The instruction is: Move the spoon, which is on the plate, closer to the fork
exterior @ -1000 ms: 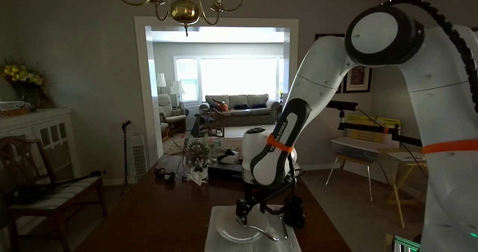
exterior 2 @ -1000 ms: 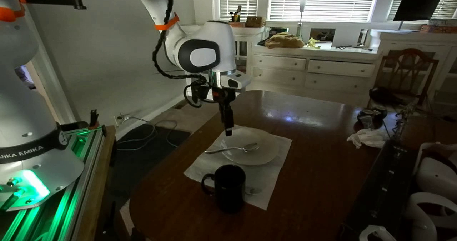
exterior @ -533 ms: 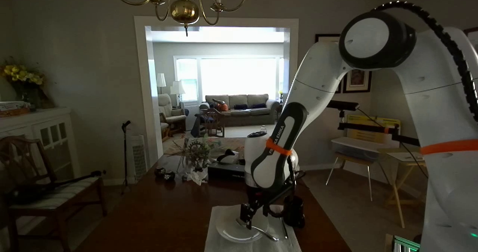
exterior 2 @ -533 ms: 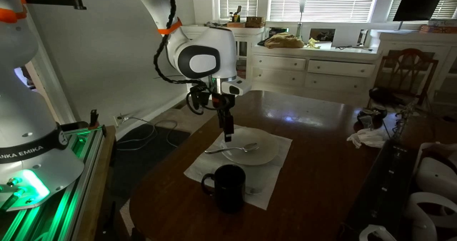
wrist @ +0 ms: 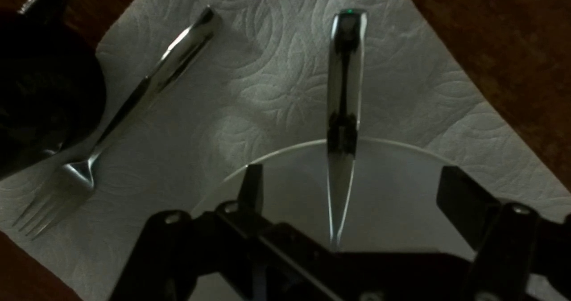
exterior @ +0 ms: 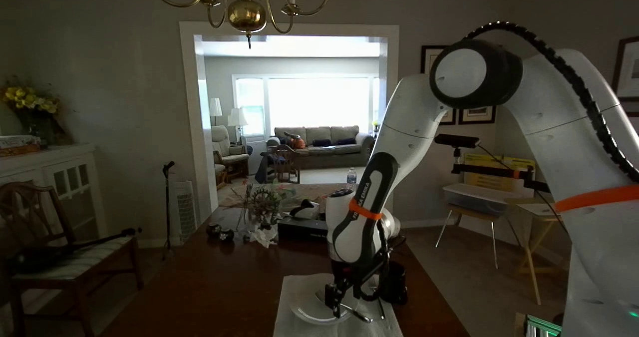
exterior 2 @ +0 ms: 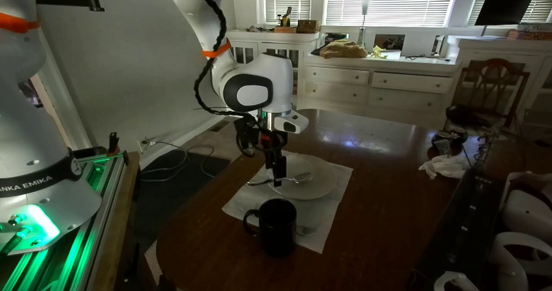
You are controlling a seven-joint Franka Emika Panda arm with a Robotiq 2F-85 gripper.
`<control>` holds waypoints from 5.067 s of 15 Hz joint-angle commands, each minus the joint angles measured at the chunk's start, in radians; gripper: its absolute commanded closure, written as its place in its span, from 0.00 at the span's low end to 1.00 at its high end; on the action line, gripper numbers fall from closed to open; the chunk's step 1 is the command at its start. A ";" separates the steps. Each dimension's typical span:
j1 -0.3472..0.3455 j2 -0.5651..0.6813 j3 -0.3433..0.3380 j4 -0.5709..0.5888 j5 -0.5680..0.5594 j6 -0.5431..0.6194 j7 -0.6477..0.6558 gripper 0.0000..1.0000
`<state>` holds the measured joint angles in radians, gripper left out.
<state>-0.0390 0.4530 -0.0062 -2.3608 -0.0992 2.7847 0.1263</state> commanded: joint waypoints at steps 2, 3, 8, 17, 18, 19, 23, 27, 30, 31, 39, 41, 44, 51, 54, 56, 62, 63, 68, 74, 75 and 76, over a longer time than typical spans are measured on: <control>0.008 0.061 0.000 0.044 0.037 0.036 -0.052 0.02; 0.010 0.065 -0.001 0.050 0.036 0.036 -0.054 0.11; 0.008 0.079 -0.004 0.068 0.038 0.041 -0.060 0.25; 0.006 0.082 0.000 0.077 0.042 0.042 -0.068 0.75; 0.008 0.076 -0.001 0.074 0.040 0.044 -0.067 0.83; 0.008 0.070 -0.001 0.071 0.040 0.043 -0.068 0.92; 0.000 0.035 0.007 0.059 0.056 0.016 -0.066 0.97; -0.009 -0.027 0.000 0.025 0.097 0.013 -0.044 0.97; -0.042 -0.077 -0.018 -0.020 0.181 0.015 0.001 0.97; -0.049 -0.091 -0.033 -0.035 0.202 0.018 0.017 0.97; -0.099 -0.089 -0.087 -0.103 0.332 0.085 0.093 0.97; -0.076 -0.073 -0.109 -0.096 0.327 0.096 0.145 0.97; -0.045 -0.048 -0.147 -0.084 0.314 0.103 0.220 0.97; 0.004 0.018 -0.164 -0.082 0.298 0.211 0.229 0.97; 0.049 0.052 -0.195 -0.080 0.291 0.257 0.239 0.97; 0.085 0.073 -0.223 -0.080 0.287 0.284 0.241 0.97; 0.117 0.110 -0.234 -0.079 0.307 0.328 0.228 0.63; 0.107 0.108 -0.221 -0.082 0.313 0.335 0.221 0.61; 0.105 0.033 -0.230 -0.110 0.308 0.295 0.207 0.26; 0.050 -0.145 -0.200 -0.139 0.290 0.128 0.149 0.00; 0.040 -0.177 -0.192 -0.137 0.286 0.078 0.136 0.00; 0.027 -0.209 -0.181 -0.129 0.287 0.018 0.122 0.00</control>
<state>0.0360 0.3669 -0.2233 -2.4632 0.2047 2.9402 0.2890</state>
